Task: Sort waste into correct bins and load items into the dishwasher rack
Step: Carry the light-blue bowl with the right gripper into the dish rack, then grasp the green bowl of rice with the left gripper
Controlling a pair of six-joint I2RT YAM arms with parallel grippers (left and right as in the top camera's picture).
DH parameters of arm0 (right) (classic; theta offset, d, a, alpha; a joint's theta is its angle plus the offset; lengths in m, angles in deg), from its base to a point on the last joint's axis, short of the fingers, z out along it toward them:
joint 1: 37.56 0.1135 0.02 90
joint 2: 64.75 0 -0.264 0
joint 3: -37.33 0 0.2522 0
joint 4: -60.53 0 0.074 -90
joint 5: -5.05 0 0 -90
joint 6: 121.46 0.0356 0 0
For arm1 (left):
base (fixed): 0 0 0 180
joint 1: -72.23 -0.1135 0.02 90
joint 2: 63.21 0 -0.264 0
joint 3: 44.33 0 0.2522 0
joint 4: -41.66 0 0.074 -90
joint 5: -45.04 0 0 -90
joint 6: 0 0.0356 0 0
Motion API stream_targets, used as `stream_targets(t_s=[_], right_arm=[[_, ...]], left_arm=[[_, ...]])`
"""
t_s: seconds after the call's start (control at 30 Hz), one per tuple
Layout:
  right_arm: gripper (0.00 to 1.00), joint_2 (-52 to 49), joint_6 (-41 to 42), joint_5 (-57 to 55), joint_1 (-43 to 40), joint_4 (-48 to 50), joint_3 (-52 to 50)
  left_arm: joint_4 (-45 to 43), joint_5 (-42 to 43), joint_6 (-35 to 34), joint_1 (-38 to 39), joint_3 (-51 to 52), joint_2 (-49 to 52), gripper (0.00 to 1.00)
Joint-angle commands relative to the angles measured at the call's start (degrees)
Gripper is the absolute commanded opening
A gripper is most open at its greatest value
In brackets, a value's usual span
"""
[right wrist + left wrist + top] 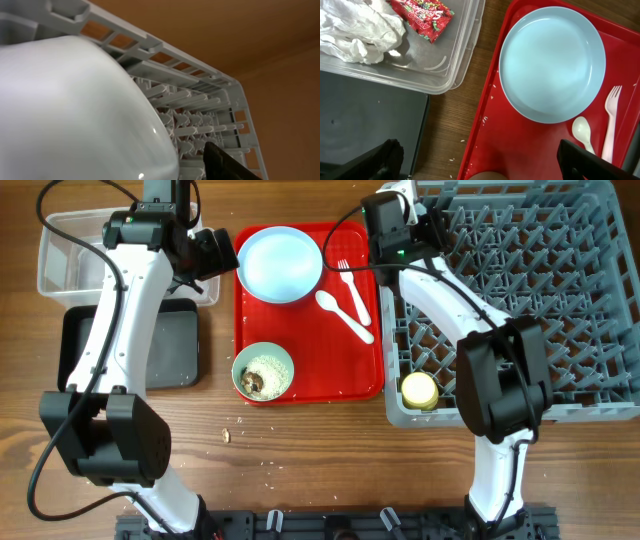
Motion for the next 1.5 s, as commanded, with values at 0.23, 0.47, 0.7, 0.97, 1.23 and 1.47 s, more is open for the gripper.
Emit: stream_targets(t_s=[0.23,0.47,0.7,0.97,1.23,1.47], right_arm=[[0.71,11.74,13.25,15.96,3.45,-12.96,-0.15],[1.00,18.23,21.03,52.04,3.45,-24.11,-0.15],[1.00,18.25,24.33,67.89,3.37,-29.24,-0.15],[1.00,23.43,28.92,73.81,-2.43,-31.19,-0.15],[1.00,37.13,26.75,68.89,-17.88,-41.31,-0.15],[1.00,38.88,25.44,68.32,-23.85,-44.70,-0.17]], left_arm=[[0.04,-0.74,0.07,0.11,-0.59,-0.09,1.00],[0.04,-0.74,0.07,0.11,-0.59,-0.09,1.00],[0.04,-0.74,0.07,0.11,-0.59,-0.09,1.00],[0.02,0.52,-0.37,0.11,-0.59,-0.09,1.00],[0.52,17.42,-1.62,0.59,-0.22,0.33,0.93],[2.51,15.72,-1.62,10.64,8.31,2.03,0.78]])
